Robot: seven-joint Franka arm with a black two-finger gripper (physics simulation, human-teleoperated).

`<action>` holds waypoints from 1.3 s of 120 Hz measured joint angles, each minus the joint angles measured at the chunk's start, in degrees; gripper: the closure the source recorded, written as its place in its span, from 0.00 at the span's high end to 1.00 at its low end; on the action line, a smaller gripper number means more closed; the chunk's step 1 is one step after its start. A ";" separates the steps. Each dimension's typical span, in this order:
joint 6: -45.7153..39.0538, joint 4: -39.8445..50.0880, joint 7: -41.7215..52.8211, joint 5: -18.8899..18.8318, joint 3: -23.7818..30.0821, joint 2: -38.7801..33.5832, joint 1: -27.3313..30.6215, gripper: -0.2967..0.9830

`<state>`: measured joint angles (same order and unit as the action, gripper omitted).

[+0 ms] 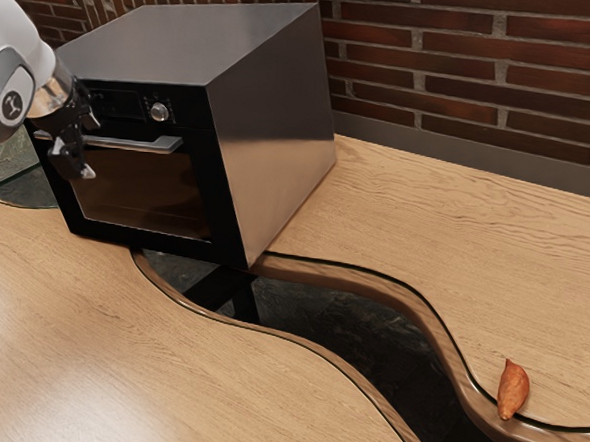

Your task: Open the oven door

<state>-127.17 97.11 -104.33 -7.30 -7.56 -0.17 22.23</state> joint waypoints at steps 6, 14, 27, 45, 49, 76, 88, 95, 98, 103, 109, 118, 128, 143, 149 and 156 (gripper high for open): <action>-0.57 0.07 -0.23 -0.11 0.02 0.47 0.65 0.77; -1.73 0.10 -0.31 -1.78 0.19 1.02 1.59 0.77; -3.34 -0.01 -0.40 -3.86 0.71 2.25 2.55 0.77; -4.90 -0.13 -0.61 -4.78 1.86 3.08 -1.32 0.77; -5.16 0.46 -0.66 -4.75 1.87 2.77 -2.85 0.77; -7.11 4.12 -0.87 -3.71 1.46 1.42 -5.08 0.77; -7.76 5.64 -0.92 -3.21 1.51 1.33 -4.47 0.77; -8.23 6.40 -0.95 -2.67 1.55 1.30 -4.16 0.77; -8.41 6.58 -0.95 -2.41 1.33 1.17 -4.35 0.77; -8.71 7.83 -0.97 -2.07 0.75 -0.03 -4.85 0.77; -9.13 9.75 -0.99 -1.88 1.18 -1.93 -4.29 0.77; -9.63 12.24 -1.03 -1.74 1.16 -4.25 -3.29 0.77; -10.15 15.30 -1.09 -1.34 0.99 -6.54 -1.24 0.77; -11.03 20.34 -1.17 -0.69 0.81 -11.33 0.22 0.77; -11.33 22.78 -1.19 -0.55 0.80 -14.48 1.10 0.77; -11.59 25.74 -1.22 -0.44 0.80 -18.64 2.48 0.77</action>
<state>-138.77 122.85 -105.55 -7.74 -6.76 -18.81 24.71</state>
